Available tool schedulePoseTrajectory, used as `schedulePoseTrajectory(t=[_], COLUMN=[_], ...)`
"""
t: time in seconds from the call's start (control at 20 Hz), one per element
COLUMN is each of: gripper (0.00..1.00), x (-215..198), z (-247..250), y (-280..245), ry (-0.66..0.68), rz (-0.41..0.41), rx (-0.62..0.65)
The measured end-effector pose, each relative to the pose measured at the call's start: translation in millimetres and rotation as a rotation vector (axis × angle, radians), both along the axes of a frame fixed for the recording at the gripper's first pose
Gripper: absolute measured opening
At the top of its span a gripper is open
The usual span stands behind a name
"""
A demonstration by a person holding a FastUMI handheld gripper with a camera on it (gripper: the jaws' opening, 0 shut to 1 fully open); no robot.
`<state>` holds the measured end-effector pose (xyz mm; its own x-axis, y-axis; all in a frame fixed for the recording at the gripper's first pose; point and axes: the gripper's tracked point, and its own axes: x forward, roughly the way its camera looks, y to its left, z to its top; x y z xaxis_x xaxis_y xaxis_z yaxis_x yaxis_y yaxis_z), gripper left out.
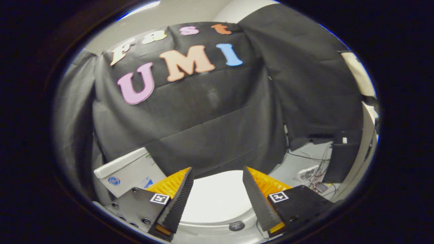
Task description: Open the toilet lid.
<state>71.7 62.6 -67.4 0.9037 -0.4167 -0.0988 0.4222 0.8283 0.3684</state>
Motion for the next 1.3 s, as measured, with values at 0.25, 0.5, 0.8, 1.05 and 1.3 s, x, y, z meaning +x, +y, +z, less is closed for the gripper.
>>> schedulePoseTrajectory(t=[0.25,0.5,0.8,1.05,1.3], gripper=[0.87,0.85,0.82,0.82,0.82], x=[-30.5,-28.7,-25.3,-26.7,-19.8], z=[-42.3,-87.3,-163.5,-206.2,-227.9], y=[-8.3,6.7,31.3,41.9,45.2], ry=[0.028,-0.027,-0.045,-0.048,-0.055], rz=[-0.209,-0.254,-0.301,-0.345,-0.348], rx=[0.165,0.387,0.639,0.782,0.856])
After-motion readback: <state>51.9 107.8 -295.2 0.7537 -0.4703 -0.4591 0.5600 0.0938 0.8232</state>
